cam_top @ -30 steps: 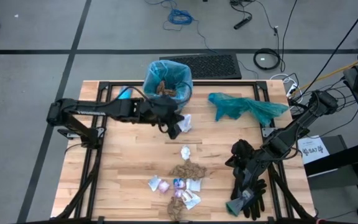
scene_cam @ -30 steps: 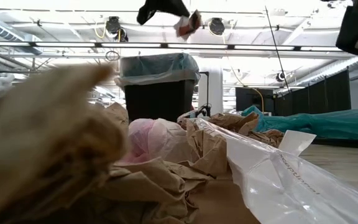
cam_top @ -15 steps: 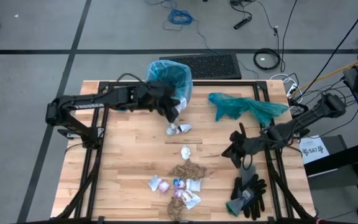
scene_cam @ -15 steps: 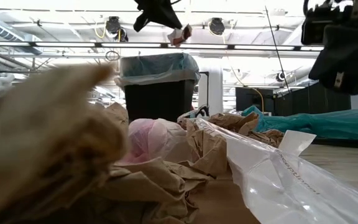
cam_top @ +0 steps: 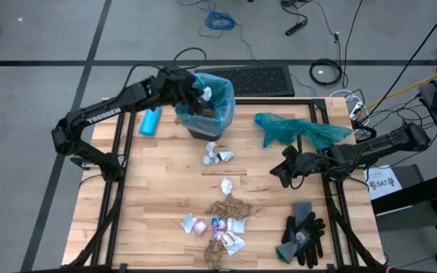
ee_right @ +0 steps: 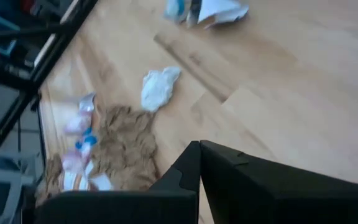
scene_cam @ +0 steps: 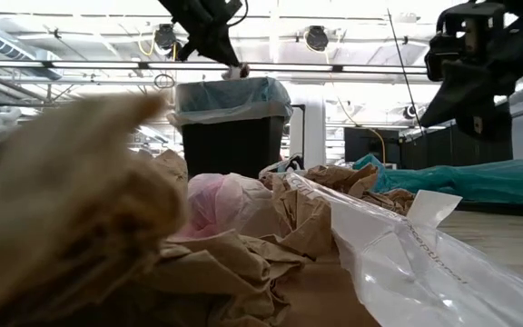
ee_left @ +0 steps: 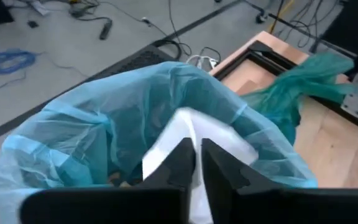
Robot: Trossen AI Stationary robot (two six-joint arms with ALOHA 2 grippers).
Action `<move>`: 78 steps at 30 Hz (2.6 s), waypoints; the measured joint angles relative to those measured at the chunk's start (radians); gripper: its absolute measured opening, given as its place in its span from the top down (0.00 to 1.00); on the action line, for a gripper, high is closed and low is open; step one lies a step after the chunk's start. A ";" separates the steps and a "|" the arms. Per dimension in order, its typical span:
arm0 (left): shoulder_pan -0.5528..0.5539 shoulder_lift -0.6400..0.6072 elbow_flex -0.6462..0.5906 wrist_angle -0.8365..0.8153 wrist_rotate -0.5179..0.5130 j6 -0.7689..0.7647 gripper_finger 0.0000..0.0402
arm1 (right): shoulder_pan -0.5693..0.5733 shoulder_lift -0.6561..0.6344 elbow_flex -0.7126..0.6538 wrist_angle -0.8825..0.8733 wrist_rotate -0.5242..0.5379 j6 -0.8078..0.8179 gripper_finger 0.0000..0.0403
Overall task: Place trash/remove bag and relplace
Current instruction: Put the white paper trash into the trash bin, then put the blue plastic trash into the trash bin
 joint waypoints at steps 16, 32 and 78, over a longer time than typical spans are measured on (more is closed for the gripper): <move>0.036 -0.040 -0.001 -0.030 0.149 -0.088 0.62 | -0.206 -0.075 0.000 -0.037 -0.131 -0.195 1.00; -0.415 -0.080 -0.001 -0.086 -0.132 -0.500 0.63 | -0.387 -0.124 0.000 -0.042 -0.510 -0.451 1.00; -0.429 0.438 -0.001 -0.302 -0.048 -0.722 0.34 | -0.385 -0.123 0.000 -0.040 -0.519 -0.400 1.00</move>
